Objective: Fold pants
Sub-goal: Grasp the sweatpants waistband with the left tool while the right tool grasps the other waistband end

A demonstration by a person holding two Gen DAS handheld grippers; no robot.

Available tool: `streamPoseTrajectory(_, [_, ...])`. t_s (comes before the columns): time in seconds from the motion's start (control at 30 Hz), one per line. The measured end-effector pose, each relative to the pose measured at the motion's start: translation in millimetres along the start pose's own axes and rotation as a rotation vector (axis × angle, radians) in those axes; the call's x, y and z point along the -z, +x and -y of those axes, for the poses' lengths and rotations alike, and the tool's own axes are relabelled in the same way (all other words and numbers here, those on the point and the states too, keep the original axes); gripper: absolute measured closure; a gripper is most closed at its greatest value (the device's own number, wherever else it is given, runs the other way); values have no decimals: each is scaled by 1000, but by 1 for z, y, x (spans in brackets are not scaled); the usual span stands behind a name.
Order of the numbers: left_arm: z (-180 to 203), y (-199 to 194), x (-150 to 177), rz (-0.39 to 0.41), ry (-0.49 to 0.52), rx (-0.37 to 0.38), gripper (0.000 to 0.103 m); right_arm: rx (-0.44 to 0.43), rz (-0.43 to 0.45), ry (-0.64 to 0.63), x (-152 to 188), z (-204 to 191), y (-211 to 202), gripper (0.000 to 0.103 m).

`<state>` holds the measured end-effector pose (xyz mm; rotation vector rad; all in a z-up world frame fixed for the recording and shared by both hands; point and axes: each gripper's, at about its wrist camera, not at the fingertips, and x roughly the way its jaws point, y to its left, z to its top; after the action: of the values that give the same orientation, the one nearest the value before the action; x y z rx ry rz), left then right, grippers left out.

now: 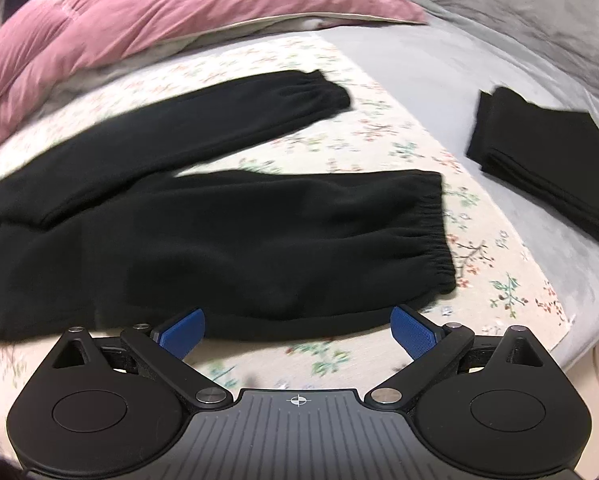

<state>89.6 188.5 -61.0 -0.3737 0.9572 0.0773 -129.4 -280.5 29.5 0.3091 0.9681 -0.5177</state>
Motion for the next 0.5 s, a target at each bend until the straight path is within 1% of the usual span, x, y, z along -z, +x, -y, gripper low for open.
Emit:
streamPoseTrajectory(0.1, [-10, 9, -12, 8, -65, 99, 0, -6, 6, 79, -3, 22, 6, 4])
streamPoseTrajectory(0.17, [-13, 19, -20, -3, -107, 155, 6, -6, 6, 146, -4, 38, 11, 8])
streamPoseTrajectory(0.2, [-15, 24, -23, -8, -121, 171, 9, -12, 3, 180, -5, 47, 15, 12])
streamPoseTrajectory(0.23, [-16, 28, -27, -8, -131, 182, 12, -19, -1, 214, -6, 55, 19, 18])
streamPoseTrajectory(0.27, [-15, 32, -30, -4, -136, 187, 13, -22, -10, 254, -6, 63, 23, 21])
streamPoseTrajectory(0.3, [-14, 35, -33, -2, -142, 186, 17, -20, -18, 290, -5, 71, 27, 26])
streamPoseTrajectory(0.37, [-16, 41, -38, -3, -160, 193, 23, -22, -38, 371, -2, 84, 35, 30])
streamPoseTrajectory(0.43, [-18, 48, -41, -2, -187, 211, 30, -48, -52, 438, 3, 93, 42, 39])
streamPoseTrajectory(0.47, [-19, 53, -43, -7, -198, 216, 33, -53, -51, 461, 5, 96, 46, 41])
streamPoseTrajectory(0.5, [-22, 55, -44, -11, -215, 223, 42, -51, -41, 476, 6, 98, 49, 48])
